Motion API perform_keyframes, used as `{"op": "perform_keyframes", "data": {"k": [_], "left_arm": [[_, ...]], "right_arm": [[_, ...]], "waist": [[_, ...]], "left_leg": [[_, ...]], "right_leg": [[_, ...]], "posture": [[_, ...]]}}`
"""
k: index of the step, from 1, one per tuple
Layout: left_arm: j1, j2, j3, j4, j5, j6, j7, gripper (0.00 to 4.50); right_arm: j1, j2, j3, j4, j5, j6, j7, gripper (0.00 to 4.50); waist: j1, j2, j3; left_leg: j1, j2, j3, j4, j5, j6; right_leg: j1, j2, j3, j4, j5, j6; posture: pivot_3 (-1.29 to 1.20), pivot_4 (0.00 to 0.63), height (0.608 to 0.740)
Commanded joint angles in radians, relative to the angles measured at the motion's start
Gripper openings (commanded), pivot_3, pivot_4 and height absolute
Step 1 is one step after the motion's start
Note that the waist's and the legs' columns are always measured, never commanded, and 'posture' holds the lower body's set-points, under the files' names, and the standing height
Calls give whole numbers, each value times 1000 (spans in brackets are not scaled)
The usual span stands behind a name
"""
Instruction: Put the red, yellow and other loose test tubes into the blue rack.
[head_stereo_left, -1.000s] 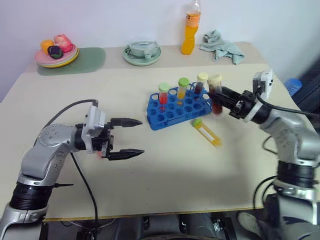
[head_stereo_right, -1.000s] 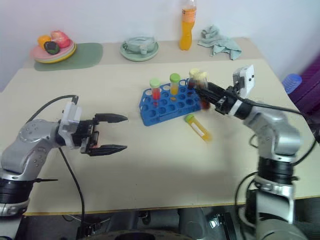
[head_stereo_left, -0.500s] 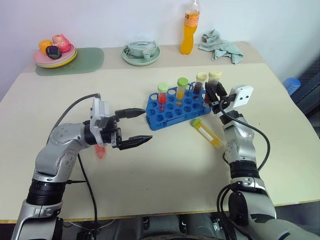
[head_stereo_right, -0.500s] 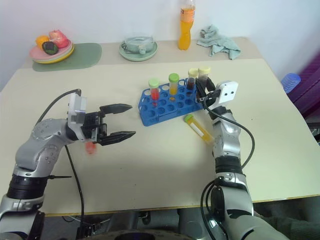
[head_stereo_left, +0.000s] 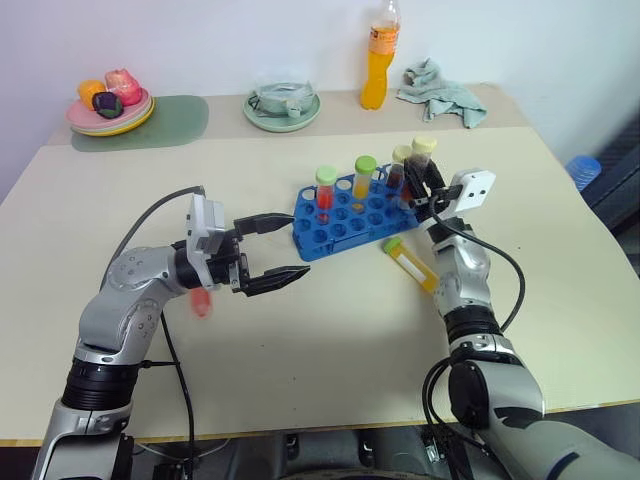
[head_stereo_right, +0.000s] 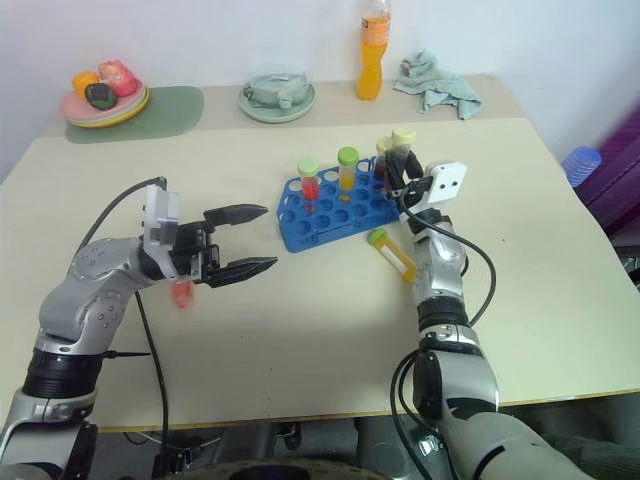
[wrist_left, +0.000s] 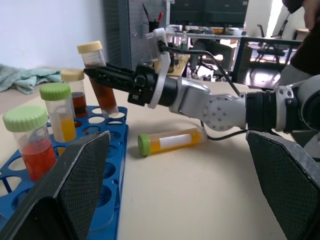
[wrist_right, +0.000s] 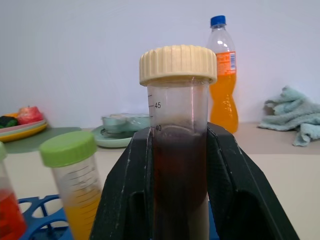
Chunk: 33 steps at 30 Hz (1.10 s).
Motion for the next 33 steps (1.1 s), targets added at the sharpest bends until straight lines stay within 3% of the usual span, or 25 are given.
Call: {"op": "perform_keyframes", "data": {"k": [1, 33], "left_arm": [[-11, 8, 12, -33, -5, -7, 4, 4500], [-11, 16, 5, -25, -3, -4, -4, 4500]], "right_arm": [[20, -3, 3, -16, 12, -1, 2, 814], [72, -17, 0, -38, 37, -7, -15, 814]], "waist": [[0, 0, 0], [5, 0, 0]], "left_leg": [[0, 0, 0, 0, 0, 0], [1, 0, 0, 0, -1, 1]], "right_leg": [[0, 0, 0, 0, 0, 0], [1, 0, 0, 0, 0, 0]], "posture": [[0, 150, 740], [0, 150, 740]]}}
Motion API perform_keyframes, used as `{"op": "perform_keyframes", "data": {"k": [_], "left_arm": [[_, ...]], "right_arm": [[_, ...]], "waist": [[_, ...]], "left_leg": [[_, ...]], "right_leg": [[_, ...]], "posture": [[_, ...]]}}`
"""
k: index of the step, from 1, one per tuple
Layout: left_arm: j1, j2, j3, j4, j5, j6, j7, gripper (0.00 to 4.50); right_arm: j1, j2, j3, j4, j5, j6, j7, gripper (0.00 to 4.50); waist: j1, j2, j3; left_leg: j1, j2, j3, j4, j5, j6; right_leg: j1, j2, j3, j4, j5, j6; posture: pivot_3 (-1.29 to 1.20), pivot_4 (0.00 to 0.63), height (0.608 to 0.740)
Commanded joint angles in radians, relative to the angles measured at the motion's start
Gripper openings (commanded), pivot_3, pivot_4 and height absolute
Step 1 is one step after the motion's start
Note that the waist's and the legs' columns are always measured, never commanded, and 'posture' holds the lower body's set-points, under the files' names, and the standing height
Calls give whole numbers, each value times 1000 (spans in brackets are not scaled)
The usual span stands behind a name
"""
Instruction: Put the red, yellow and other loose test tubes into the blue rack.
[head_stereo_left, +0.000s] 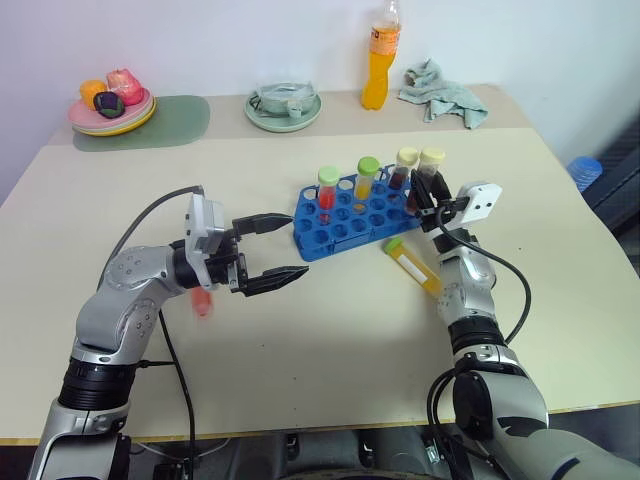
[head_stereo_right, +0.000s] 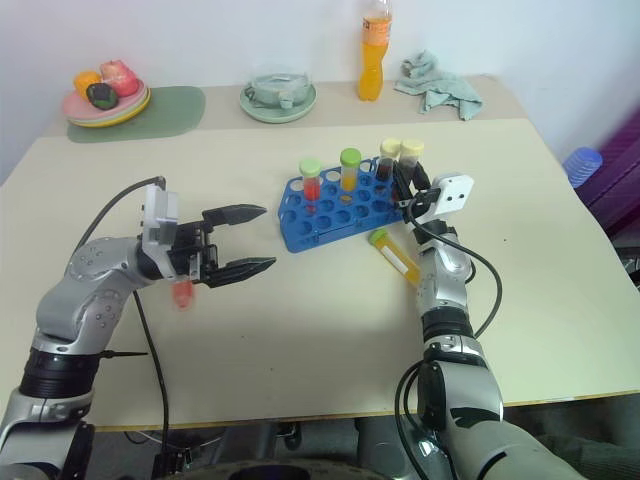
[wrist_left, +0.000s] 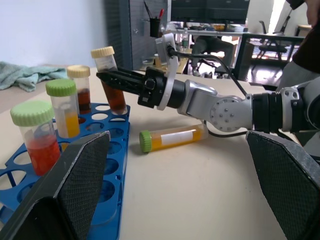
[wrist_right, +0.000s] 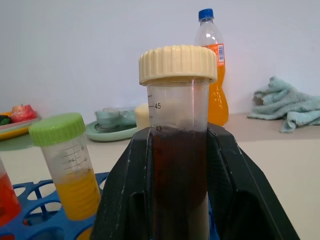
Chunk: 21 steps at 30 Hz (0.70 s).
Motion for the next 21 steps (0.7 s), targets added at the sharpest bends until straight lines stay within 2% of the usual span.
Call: {"op": "perform_keyframes", "data": {"k": [1, 7, 14, 15, 17, 21], "left_arm": [[-12, 2, 4, -24, -4, -6, 0, 4500], [-9, -3, 1, -22, -3, -8, -1, 4500], [-8, -5, 3, -23, -4, -6, 4, 4500], [-7, -6, 2, -23, -2, -7, 6, 4500], [-4, -8, 1, -26, -2, -8, 9, 4500], [-4, -13, -2, -22, 1, -10, 14, 4500]], "right_arm": [[25, -3, 2, -27, 6, 4, 0, 814], [14, 15, -6, -11, 40, 7, 28, 814], [23, 3, 24, -3, -39, -64, -17, 4242], [28, -7, 34, -11, -57, -60, -23, 4381], [39, -21, 51, -39, -72, -45, -19, 4381], [87, -92, 87, -214, -77, 68, 6, 4381]], "waist": [[1, 0, 0], [0, 0, 0], [-5, 0, 0], [-5, 0, 0], [-3, 0, 0], [0, 0, 0]], "left_leg": [[0, 0, 0, 0, 0, 0], [0, 0, 0, 0, 0, 0], [0, 0, 0, 0, 0, 0], [0, 0, 0, 0, 0, 0], [0, 0, 0, 0, 0, 0], [0, 0, 0, 0, 0, 0]], "right_leg": [[0, 0, 0, 0, 0, 0], [0, 0, 0, 0, 0, 0], [0, 0, 0, 0, 0, 0], [0, 0, 0, 0, 0, 0], [0, 0, 0, 0, 0, 0], [0, 0, 0, 0, 0, 0]], "posture": [[0, 150, 740], [0, 150, 740], [0, 150, 740], [0, 150, 740], [0, 150, 740], [0, 150, 740]]}}
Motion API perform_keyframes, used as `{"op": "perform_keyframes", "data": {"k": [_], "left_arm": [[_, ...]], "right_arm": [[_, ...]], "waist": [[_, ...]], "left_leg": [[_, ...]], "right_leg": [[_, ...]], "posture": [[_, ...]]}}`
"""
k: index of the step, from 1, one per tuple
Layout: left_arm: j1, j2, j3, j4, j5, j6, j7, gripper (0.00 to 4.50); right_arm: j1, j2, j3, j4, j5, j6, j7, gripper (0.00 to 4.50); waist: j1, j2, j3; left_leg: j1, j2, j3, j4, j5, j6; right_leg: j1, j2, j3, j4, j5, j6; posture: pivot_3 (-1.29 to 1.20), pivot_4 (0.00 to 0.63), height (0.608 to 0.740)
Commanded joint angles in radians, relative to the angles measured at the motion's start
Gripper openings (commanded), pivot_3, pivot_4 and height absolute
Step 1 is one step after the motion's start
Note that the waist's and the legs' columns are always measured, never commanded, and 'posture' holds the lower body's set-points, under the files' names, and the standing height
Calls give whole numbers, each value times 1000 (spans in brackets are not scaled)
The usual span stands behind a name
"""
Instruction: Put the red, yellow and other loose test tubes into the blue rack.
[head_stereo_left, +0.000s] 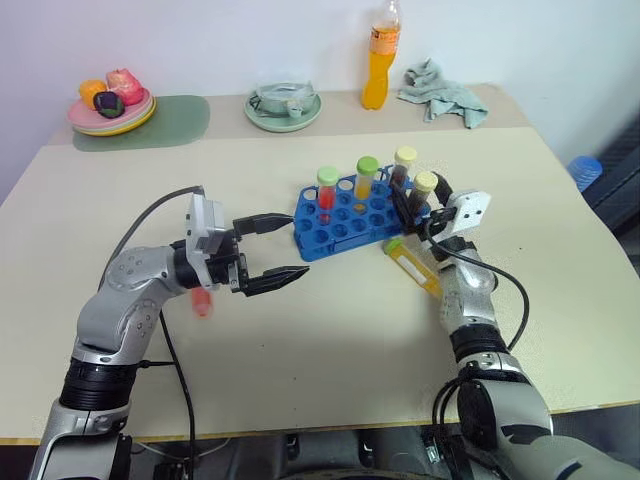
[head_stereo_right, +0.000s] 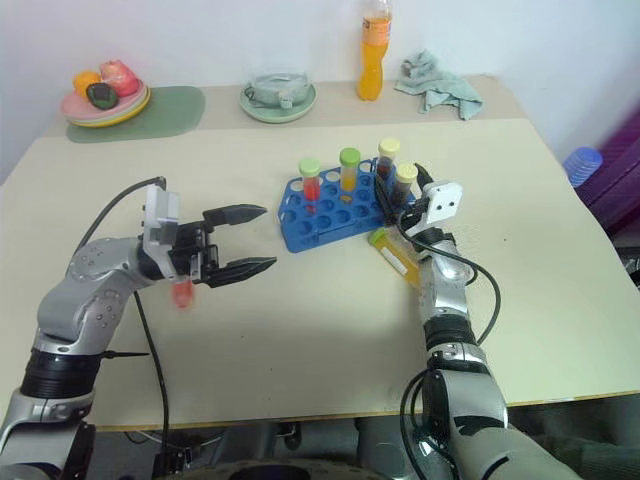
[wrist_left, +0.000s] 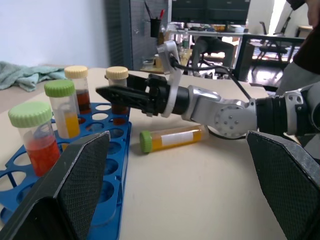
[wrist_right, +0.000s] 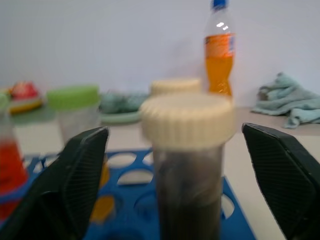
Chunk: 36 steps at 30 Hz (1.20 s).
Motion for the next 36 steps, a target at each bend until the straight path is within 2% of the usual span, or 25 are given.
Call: {"op": "perform_keyframes", "data": {"k": [1, 7, 10, 12, 15, 18, 24, 36], "left_arm": [[-6, -7, -1, -22, 1, -11, 5, 4500], [-9, -18, -13, -11, 4, -18, 0, 4500], [-13, -17, -22, 0, 4, -24, -25, 4500], [-15, -11, -33, 11, 11, -31, -50, 4500], [-17, -4, -44, 25, 20, -39, -82, 4500], [-16, 4, -58, 36, 34, -49, -112, 4500], [8, 50, -102, 42, 100, -83, -165, 4500], [58, 89, -99, 5, 117, -72, -168, 4500]], "right_arm": [[33, -66, 22, -197, 0, 92, 20, 4381], [222, -303, 53, -678, 50, 596, 56, 4381], [295, -448, 46, -879, 131, 880, 97, 4381], [297, -536, 44, -959, 209, 1104, 117, 4381], [253, -585, 48, -996, 295, 1294, 128, 4381], [195, -581, 68, -973, 320, 1365, 136, 4381], [123, -590, 193, -876, 280, 1411, 199, 4381], [80, -569, 306, -797, 204, 1429, 222, 4381]], "waist": [[0, 0, 0], [5, 0, 0], [5, 0, 0], [1, 0, 0], [1, 0, 0], [4, 0, 0], [17, -1, 0], [24, -1, 0]], "left_leg": [[0, 0, 0, 0, 0, 0], [0, 0, -1, 0, -1, 2], [0, 0, -2, 0, -1, 2], [0, 0, -2, 1, -1, 2], [0, 1, -2, 1, -2, 2], [0, 1, -2, 1, -2, 3], [-2, 0, -2, 1, -2, 4], [-3, 0, -1, 2, -3, 4]], "right_leg": [[0, 0, 0, 0, 0, 0], [0, -1, 0, 0, 0, 0], [0, -2, 0, 0, 0, 0], [-1, -2, 0, 0, 0, 0], [-1, -1, 0, 0, 0, -1], [-1, -1, 0, -1, -2, -4], [-2, -2, 0, -2, -2, -3], [-3, -2, 0, -2, -1, -2]], "posture": [[0, 150, 740], [0, 150, 740], [0, 150, 740], [0, 150, 740], [0, 150, 740], [0, 150, 740], [0, 150, 740], [0, 150, 740]]}}
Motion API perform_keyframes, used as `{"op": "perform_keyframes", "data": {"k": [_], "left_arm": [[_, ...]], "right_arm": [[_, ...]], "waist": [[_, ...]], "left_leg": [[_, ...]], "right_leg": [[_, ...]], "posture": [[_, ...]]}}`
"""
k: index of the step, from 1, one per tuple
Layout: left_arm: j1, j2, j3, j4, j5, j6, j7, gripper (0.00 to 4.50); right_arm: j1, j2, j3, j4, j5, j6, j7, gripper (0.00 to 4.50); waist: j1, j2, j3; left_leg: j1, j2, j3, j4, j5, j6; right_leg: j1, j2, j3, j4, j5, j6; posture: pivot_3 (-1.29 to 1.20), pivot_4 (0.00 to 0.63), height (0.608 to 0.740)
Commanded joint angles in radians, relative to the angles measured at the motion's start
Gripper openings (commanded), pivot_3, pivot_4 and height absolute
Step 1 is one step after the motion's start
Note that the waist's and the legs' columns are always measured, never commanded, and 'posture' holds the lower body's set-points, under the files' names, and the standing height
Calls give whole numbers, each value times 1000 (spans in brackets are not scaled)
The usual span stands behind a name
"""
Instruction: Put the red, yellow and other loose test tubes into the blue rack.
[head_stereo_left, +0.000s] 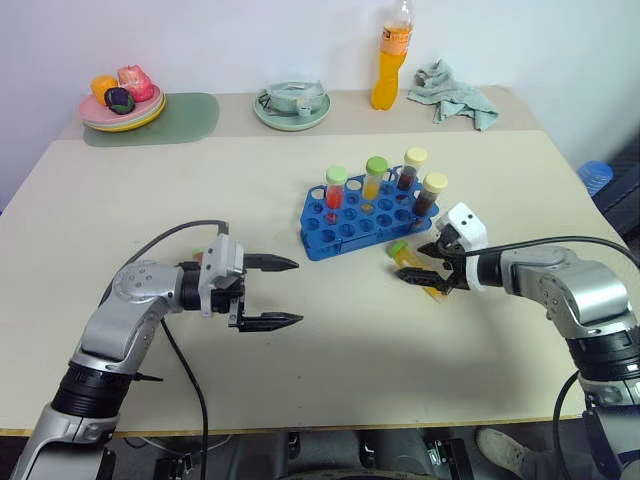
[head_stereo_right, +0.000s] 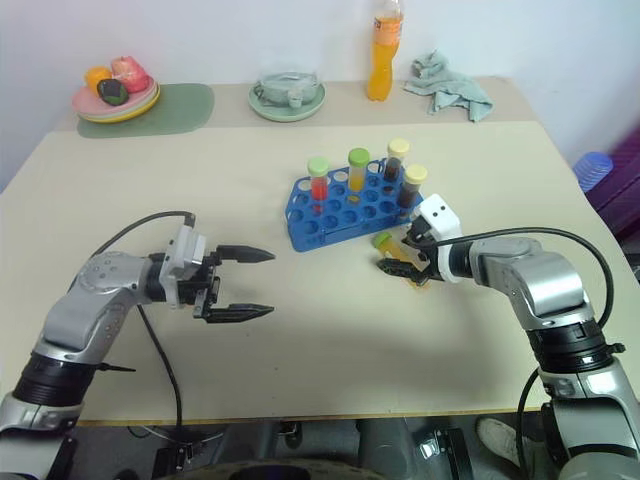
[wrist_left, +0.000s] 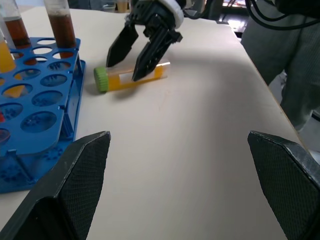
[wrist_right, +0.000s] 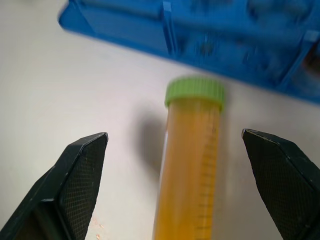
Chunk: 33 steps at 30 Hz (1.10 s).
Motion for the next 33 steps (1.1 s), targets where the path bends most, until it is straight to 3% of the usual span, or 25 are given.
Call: {"op": "perform_keyframes", "data": {"k": [1, 8, 21, 31, 33], "left_arm": [[7, 4, 11, -42, -14, 0, 7, 4500], [11, 5, 16, -53, -17, 9, 22, 4500], [25, -15, 11, -72, -23, 22, 52, 4500], [55, -39, 7, -72, -12, 6, 62, 4500], [70, -44, 8, -79, -12, 3, 69, 4500]], "right_arm": [[-40, 18, 17, -11, -18, 18, -5, 4381], [-112, 44, 67, 14, -61, 50, -13, 4381], [-209, -10, 129, 22, -96, 261, -12, 4381], [-253, -37, 201, 99, -137, 268, 20, 4381], [-256, -42, 221, 113, -148, 256, 28, 3856]], "waist": [[-1, 0, 0], [0, 0, 0], [-1, 0, 0], [-1, 0, 0], [0, 0, 0]], "left_leg": [[0, 0, 0, 0, 0, 0], [0, 0, 0, 0, 0, 0], [0, 0, 0, 0, 0, 0], [0, 0, 0, 0, 0, 0], [0, 0, 0, 0, 0, 0]], "right_leg": [[0, 0, 0, 0, 0, 0], [0, 0, 0, 0, 1, 2], [-1, 0, 0, 0, 1, 1], [0, 0, 0, 0, 1, 1], [0, 0, 0, 0, 0, 0]], "posture": [[0, 150, 740], [0, 150, 740], [0, 150, 740], [0, 150, 740], [0, 150, 740]]}}
